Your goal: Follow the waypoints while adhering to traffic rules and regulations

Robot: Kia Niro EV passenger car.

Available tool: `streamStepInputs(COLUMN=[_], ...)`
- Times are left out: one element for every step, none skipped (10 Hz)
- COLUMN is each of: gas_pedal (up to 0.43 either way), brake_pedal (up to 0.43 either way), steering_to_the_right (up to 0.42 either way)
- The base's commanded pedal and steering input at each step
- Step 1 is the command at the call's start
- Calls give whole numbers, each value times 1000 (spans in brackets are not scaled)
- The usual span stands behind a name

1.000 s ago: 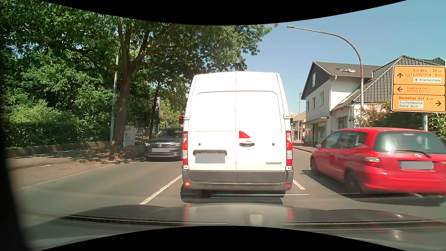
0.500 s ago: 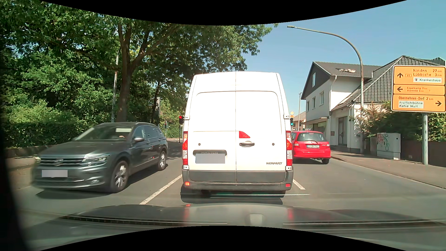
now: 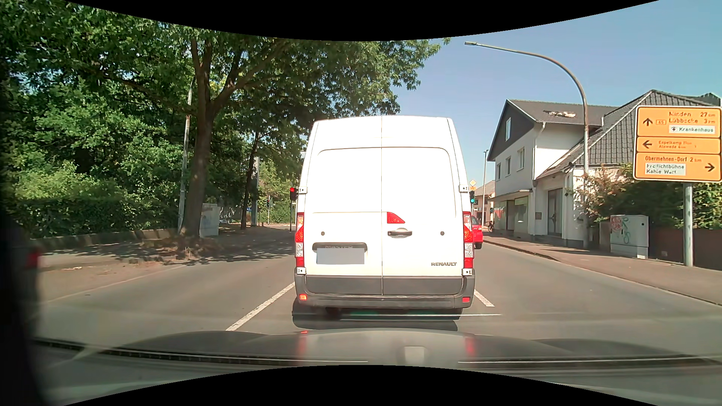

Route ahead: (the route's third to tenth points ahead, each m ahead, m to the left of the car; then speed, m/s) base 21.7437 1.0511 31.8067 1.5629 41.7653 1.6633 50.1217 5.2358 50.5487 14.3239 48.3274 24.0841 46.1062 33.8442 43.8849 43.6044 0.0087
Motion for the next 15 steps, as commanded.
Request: streamStepInputs(gas_pedal=[0,0,0,0,0,0,0,0,0,0,0,0,0,0,0], brake_pedal=[6,6,6,6,6,6,6,6,6,6,6,6,6,6,6], steering_to_the_right=[1,0,1,0,1,0,1,1,1,1,1,1,0,0,1])
